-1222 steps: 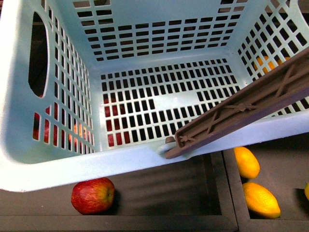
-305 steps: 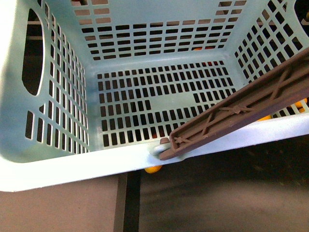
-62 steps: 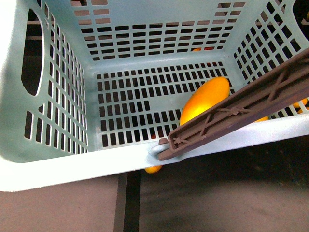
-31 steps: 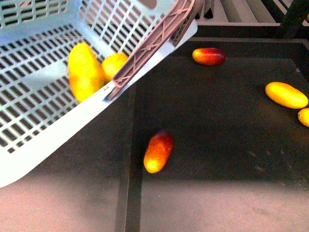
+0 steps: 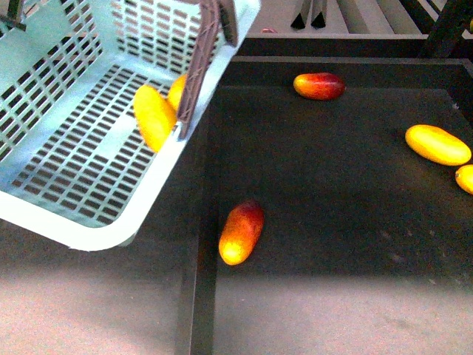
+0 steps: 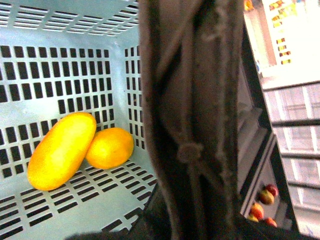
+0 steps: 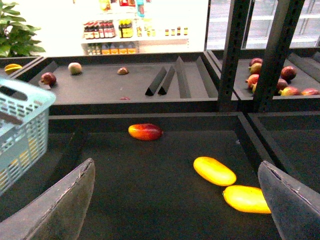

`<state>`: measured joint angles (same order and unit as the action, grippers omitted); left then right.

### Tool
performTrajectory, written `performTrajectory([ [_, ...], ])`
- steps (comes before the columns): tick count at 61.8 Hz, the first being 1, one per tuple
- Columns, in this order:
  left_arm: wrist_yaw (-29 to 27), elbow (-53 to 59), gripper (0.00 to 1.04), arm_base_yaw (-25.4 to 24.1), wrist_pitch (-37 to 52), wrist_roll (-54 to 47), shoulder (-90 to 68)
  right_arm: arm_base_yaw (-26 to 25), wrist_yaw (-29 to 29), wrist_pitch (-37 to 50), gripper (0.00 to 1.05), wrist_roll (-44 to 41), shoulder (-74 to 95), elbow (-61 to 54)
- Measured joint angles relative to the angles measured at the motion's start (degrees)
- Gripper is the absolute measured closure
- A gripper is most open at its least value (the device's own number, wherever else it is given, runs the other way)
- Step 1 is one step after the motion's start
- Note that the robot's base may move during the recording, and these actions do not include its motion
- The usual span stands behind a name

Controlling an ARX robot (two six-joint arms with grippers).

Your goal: Pick lemon and mango into basket

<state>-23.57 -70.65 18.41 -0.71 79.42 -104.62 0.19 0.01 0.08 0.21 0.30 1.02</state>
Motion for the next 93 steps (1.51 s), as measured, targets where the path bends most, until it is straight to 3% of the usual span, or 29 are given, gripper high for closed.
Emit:
performTrajectory([
  [23,5.49,-4.59,1.01,-5.14,0.83,2.34,-9.14,0.00,0.00,0.00,0.09,0.00,0.00,0.00],
  [53,5.22,3.45,1.00,-6.12,3.56,6.47,-7.30,0.00,0.00,0.00,0.09,0.00,-0.02,0.00],
  [82,2.67,11.23,0.11,-7.65,1.88,5.11,4.07,0.00,0.00,0.00,0.09,0.00,-0.02,0.00],
  [85,2.29,12.26,0.05,-7.69,1.09,4.72,5.90,0.00,0.00,0.00,0.09,0.00,-0.02,0.00],
  [93,0.57,15.21,0.07,-8.15,-2.12,3.21,11.41,0.00,0.00,0.00,0.09,0.00,-0.02,0.00],
])
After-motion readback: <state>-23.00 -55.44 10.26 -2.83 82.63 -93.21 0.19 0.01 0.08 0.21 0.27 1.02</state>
